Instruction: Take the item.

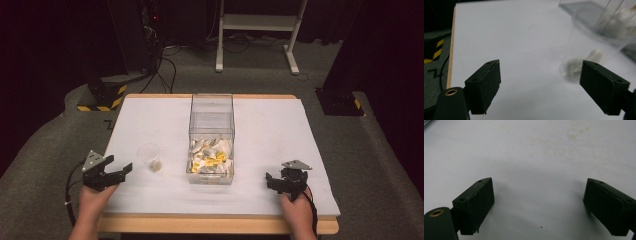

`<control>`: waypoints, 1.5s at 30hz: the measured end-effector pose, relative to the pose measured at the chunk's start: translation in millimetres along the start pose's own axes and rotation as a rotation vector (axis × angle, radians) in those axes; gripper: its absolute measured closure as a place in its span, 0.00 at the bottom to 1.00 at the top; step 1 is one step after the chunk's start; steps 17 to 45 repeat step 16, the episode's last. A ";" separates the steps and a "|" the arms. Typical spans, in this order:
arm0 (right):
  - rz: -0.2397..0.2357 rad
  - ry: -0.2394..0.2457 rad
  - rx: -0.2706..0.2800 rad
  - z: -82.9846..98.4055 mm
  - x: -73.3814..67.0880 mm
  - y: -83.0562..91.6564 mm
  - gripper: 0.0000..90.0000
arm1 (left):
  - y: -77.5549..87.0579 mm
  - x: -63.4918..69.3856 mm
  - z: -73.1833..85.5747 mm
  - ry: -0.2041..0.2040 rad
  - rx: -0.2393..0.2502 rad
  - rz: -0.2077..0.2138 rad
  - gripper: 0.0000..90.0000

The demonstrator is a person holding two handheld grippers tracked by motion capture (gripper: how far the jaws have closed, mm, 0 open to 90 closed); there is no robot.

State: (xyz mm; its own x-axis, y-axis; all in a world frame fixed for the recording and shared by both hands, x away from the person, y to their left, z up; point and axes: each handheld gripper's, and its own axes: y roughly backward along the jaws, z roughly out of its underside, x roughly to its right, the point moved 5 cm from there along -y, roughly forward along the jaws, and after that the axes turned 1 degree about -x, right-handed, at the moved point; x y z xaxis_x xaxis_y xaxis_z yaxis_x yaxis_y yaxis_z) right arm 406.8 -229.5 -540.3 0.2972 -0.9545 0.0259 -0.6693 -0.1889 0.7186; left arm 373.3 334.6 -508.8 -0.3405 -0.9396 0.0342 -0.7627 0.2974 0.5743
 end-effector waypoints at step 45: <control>-0.001 0.000 0.000 0.0 0.1 0.0 0.11 | -23.0 -0.6 24.0 -0.028 -0.162 -0.030 0.20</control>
